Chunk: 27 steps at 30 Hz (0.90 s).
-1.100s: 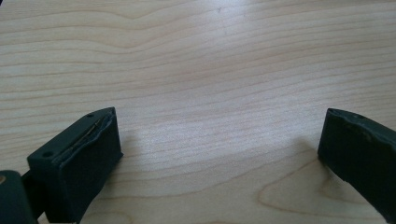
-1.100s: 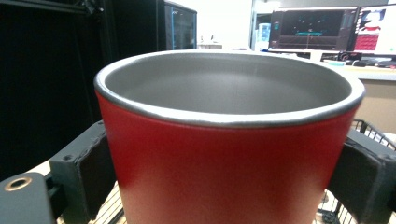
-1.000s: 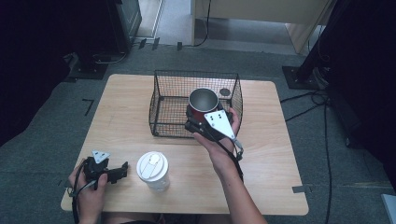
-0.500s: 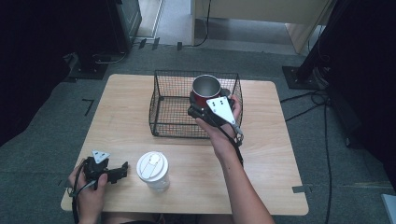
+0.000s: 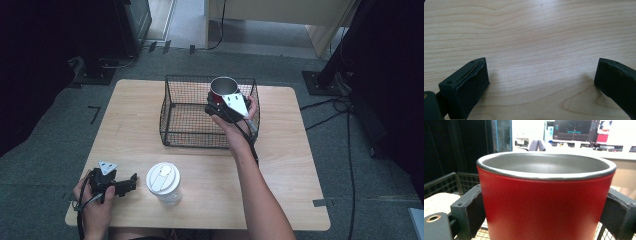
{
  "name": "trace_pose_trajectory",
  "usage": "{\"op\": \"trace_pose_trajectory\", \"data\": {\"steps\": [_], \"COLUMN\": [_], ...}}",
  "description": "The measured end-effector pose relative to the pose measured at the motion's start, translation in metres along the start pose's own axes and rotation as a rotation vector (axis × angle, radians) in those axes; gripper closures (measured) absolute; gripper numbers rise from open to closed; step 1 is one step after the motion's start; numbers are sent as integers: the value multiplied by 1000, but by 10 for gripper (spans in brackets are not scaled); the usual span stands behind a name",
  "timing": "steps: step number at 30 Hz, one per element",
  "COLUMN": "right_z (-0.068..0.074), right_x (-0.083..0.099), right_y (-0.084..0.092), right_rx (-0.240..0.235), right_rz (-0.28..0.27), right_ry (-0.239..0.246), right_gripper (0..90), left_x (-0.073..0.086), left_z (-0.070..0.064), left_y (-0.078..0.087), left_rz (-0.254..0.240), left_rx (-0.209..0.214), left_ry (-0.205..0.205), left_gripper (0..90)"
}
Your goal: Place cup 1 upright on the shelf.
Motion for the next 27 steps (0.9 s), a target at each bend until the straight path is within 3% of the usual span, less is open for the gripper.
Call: {"op": "trace_pose_trajectory", "data": {"steps": [8, 11, 16, 19, 24, 27], "right_z": [-2, 1, 3, 3, 0, -2], "right_x": [4, 12, 26, 36, 41, 45], "right_y": [-22, -30, -42, -47, -50, -51], "right_rx": [23, 22, 24, 40, 51, 59], "right_rz": [27, 25, 87, 131, 196, 235], "right_ry": [-12, 13, -21, -5, -52, -37], "right_gripper": [72, 72, 71, 71, 70, 69], "left_x": [0, 0, 0, 0, 0, 0], "left_z": [0, 0, 0, 0, 0, 0], "left_y": [0, 0, 0, 0, 0, 0], "left_rz": [0, 2, 1, 1, 1, 1], "left_rx": [0, 0, 0, 1, 0, 0], "left_ry": [-1, -3, -3, -2, -2, -3], "left_gripper": [0, 0, 0, 0, 0, 0]}}
Point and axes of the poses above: each handheld gripper's, and its own axes: y roughly backward along the jaws, x roughly out of its underside, z roughly to its left, the point moved 4 cm from there along -y, roughly forward along the jaws, and after that the axes turned 5 degrees about x, right-handed, at the moved point
